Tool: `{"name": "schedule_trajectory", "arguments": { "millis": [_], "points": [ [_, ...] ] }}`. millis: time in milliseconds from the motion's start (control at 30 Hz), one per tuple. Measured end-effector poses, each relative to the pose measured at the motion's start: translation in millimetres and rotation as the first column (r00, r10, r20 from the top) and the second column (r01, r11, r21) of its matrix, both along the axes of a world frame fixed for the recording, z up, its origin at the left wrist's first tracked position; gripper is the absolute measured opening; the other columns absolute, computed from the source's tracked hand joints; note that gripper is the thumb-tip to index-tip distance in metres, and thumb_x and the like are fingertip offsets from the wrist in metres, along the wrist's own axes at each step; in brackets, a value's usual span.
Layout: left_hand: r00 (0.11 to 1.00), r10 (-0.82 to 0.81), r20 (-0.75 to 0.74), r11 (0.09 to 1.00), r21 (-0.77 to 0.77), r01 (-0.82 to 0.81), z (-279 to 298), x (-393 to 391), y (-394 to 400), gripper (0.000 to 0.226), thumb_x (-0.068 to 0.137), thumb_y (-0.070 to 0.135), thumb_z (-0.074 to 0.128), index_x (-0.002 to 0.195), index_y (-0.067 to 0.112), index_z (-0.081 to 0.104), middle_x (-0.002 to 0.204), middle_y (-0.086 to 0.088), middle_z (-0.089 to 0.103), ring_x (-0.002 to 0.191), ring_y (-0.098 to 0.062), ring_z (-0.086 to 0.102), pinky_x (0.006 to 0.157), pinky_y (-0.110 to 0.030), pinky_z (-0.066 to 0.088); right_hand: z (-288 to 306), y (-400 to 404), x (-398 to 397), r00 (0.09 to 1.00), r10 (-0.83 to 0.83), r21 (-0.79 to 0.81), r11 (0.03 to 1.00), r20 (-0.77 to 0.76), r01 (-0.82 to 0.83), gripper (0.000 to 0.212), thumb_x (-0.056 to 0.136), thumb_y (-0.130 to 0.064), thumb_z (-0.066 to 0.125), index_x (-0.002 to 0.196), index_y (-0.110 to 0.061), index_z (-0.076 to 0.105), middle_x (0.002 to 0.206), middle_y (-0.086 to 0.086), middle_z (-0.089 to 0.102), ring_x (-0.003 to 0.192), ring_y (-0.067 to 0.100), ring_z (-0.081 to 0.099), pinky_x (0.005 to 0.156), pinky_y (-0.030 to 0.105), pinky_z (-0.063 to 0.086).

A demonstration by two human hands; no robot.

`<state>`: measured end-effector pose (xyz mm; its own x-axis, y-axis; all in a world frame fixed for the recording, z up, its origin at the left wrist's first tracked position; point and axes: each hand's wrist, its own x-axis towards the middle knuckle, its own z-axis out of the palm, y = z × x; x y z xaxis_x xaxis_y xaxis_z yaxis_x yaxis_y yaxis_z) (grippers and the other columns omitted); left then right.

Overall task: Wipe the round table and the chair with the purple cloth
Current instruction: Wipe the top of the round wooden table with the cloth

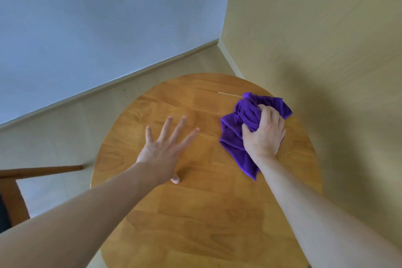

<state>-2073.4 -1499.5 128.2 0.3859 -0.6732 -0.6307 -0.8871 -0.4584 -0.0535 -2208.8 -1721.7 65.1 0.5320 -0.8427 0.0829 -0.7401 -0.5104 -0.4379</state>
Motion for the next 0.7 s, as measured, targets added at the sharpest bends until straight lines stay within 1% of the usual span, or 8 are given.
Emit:
{"name": "schedule_trajectory", "arguments": {
  "millis": [100, 167, 233, 333, 400, 500, 567, 700],
  "points": [
    [0.992, -0.107, -0.074, 0.994, 0.029, 0.109, 2.7, -12.4, -20.5, 0.143, 0.075, 0.030, 0.087, 0.148, 0.041, -0.036, 0.160, -0.005, -0.040, 0.150, -0.044, -0.022, 0.112, -0.071, 0.028, 4.8, 5.7, -19.0, 0.999, 0.050, 0.029, 0.998, -0.012, -0.049, 0.066, 0.072, -0.028, 0.084, 0.130, -0.021, 0.054, 0.135, 0.000, 0.054, 0.127, 0.031, 0.048, 0.099, 0.049, 0.043],
    [0.991, -0.113, -0.067, 0.990, 0.083, 0.118, 1.9, -26.0, -31.5, 0.132, 0.080, 0.017, 0.078, 0.151, 0.033, -0.032, 0.159, -0.014, -0.038, 0.148, -0.051, -0.020, 0.112, -0.069, 0.031, 5.4, 3.6, -44.1, 0.988, 0.151, 0.033, 0.988, -0.023, -0.150, 0.065, 0.072, -0.028, 0.083, 0.130, -0.021, 0.056, 0.135, -0.003, 0.054, 0.126, 0.028, 0.048, 0.100, 0.047, 0.043],
    [0.994, -0.094, -0.056, 0.987, 0.125, 0.100, 1.2, -38.8, -38.4, 0.127, 0.082, 0.036, 0.076, 0.154, 0.022, -0.028, 0.157, -0.023, -0.036, 0.146, -0.056, -0.019, 0.114, -0.069, 0.028, 3.5, -2.0, -75.6, 0.983, 0.181, 0.023, 0.983, -0.035, -0.181, 0.064, 0.072, -0.030, 0.082, 0.130, -0.020, 0.057, 0.135, -0.004, 0.055, 0.126, 0.028, 0.049, 0.101, 0.047, 0.045],
    [0.997, -0.061, -0.047, 0.995, 0.075, 0.064, 1.4, -55.8, -52.7, 0.135, 0.074, 0.078, 0.066, 0.157, 0.009, -0.016, 0.160, -0.028, -0.026, 0.150, -0.049, -0.016, 0.117, -0.066, 0.025, 1.3, -2.7, -109.1, 0.999, -0.054, 0.022, 0.998, -0.008, 0.054, 0.063, 0.071, -0.028, 0.083, 0.129, -0.020, 0.057, 0.135, -0.001, 0.056, 0.125, 0.030, 0.050, 0.099, 0.049, 0.044],
    [0.992, -0.103, -0.068, 0.995, -0.022, 0.102, 0.2, -79.5, -69.0, 0.141, 0.068, 0.080, 0.069, 0.158, 0.007, -0.013, 0.163, -0.024, -0.023, 0.152, -0.042, -0.016, 0.116, -0.068, 0.024, -0.2, 7.4, -116.6, 0.974, -0.224, 0.043, 0.974, 0.006, 0.224, 0.065, 0.072, -0.027, 0.083, 0.130, -0.019, 0.056, 0.136, 0.001, 0.055, 0.126, 0.032, 0.049, 0.100, 0.050, 0.041],
    [0.982, -0.097, -0.159, 0.991, -0.102, 0.081, -2.8, -127.4, -99.2, 0.150, 0.062, 0.074, 0.079, 0.157, 0.009, -0.018, 0.164, -0.019, -0.023, 0.153, -0.041, -0.015, 0.113, -0.072, 0.024, -1.1, 22.9, -124.6, 0.956, -0.293, 0.053, 0.955, -0.001, 0.293, 0.070, 0.069, -0.027, 0.085, 0.132, -0.020, 0.054, 0.138, 0.002, 0.054, 0.127, 0.033, 0.048, 0.100, 0.051, 0.040],
    [0.985, -0.082, -0.152, 0.996, -0.047, 0.075, -7.2, -150.0, -113.5, 0.155, 0.060, 0.070, 0.083, 0.156, 0.007, -0.021, 0.162, -0.024, -0.026, 0.151, -0.048, -0.017, 0.111, -0.075, 0.024, 0.6, 25.8, -142.2, 0.979, -0.202, 0.068, 0.977, -0.033, 0.204, 0.072, 0.068, -0.027, 0.086, 0.133, -0.021, 0.054, 0.139, 0.000, 0.052, 0.128, 0.031, 0.047, 0.101, 0.049, 0.040],
    [0.992, -0.083, -0.090, 0.996, 0.005, 0.084, -17.4, -160.3, -121.1, 0.158, 0.058, 0.066, 0.087, 0.155, 0.005, -0.022, 0.158, -0.031, -0.028, 0.147, -0.055, -0.019, 0.107, -0.080, 0.023, 5.3, 0.9, -187.9, 0.974, 0.169, 0.029, 0.986, -0.153, -0.167, 0.071, 0.066, -0.033, 0.082, 0.130, -0.018, 0.057, 0.136, -0.001, 0.053, 0.124, 0.030, 0.051, 0.098, 0.049, 0.048]
  ]
}}
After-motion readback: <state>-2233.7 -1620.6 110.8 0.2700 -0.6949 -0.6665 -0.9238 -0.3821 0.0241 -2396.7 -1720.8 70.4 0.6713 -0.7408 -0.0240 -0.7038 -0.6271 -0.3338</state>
